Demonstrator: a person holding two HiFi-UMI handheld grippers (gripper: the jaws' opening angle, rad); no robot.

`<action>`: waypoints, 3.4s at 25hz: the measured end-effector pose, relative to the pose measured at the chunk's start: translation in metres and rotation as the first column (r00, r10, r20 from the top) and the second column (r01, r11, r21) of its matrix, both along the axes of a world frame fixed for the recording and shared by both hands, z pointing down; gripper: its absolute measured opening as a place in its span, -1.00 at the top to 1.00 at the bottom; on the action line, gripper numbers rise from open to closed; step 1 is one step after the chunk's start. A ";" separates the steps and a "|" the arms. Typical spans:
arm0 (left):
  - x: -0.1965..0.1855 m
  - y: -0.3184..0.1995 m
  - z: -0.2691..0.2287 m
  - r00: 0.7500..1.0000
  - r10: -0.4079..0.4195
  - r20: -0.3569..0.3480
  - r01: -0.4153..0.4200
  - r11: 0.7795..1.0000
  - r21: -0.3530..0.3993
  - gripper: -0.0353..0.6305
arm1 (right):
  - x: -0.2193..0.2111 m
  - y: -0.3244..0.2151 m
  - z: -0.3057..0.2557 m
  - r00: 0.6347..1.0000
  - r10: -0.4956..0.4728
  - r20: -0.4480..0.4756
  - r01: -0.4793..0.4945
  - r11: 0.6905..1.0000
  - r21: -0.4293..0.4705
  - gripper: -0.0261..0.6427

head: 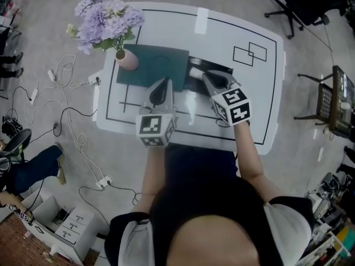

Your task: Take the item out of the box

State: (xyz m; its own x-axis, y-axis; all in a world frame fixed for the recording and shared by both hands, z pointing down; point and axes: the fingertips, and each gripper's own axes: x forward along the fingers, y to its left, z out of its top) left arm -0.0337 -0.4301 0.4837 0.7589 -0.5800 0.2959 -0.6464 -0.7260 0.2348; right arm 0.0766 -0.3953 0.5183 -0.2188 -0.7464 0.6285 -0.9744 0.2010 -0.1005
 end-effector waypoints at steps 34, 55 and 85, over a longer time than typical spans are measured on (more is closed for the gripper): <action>-0.013 -0.017 0.010 0.999 -0.009 0.044 0.010 1.000 -0.011 0.86 | -0.018 -0.013 0.086 0.870 -0.477 -0.127 0.389 0.820 -0.420 0.32; -0.015 -0.014 0.011 0.998 -0.026 0.061 0.025 1.000 0.015 0.86 | -0.022 -0.010 0.085 0.879 -0.469 -0.093 0.393 0.819 -0.418 0.48; -0.010 0.022 -0.014 0.998 -0.047 0.043 0.044 0.997 0.063 0.86 | -0.003 0.004 0.026 0.898 -0.374 -0.231 0.311 0.912 -0.268 0.49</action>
